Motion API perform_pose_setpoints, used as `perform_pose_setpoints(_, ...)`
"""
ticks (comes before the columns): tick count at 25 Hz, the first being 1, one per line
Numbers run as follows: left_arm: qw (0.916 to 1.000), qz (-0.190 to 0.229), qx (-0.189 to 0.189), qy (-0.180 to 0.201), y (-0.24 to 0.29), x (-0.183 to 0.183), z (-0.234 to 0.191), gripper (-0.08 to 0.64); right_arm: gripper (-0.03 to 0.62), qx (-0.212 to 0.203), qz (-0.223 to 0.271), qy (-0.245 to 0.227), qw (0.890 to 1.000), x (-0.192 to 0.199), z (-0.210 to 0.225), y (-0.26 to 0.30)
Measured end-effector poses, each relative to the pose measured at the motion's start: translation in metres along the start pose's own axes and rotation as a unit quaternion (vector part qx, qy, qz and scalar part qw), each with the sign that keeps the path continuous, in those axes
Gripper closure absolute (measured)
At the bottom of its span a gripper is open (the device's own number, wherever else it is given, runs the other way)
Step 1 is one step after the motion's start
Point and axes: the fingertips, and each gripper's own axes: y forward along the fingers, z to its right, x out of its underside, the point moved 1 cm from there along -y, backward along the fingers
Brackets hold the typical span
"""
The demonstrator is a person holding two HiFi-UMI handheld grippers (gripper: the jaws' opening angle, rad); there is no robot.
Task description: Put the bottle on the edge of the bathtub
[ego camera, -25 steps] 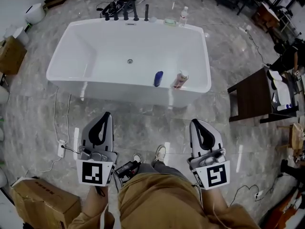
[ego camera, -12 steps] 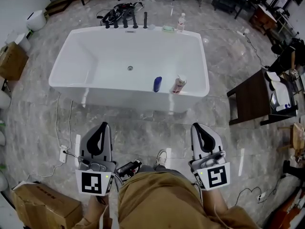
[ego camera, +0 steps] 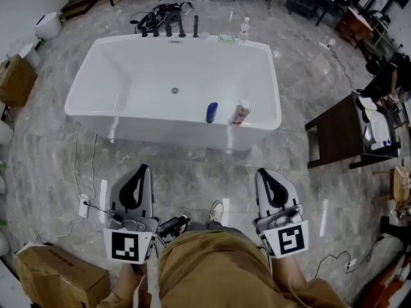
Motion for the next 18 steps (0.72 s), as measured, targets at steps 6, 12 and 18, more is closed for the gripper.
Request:
perform_pose_setpoints(6, 1.0, -0.004, 0.006, -0.005, 0.001, 0.009, 0.004, 0.554, 0.588, -0.004, -0.01, 0.005, 1.0, 0.009, -0.004, 0.0)
perform_pose_setpoints(12, 0.9998, -0.014, 0.009, -0.009, 0.005, 0.018, 0.005, 0.554, 0.588, -0.006, -0.022, 0.009, 1.0, 0.017, -0.005, 0.0)
perform_pose_setpoints(18, 0.9998, -0.015, 0.007, -0.009, 0.01, 0.02, 0.008, 0.554, 0.588, -0.007, -0.019, 0.005, 1.0, 0.017, 0.0, 0.001)
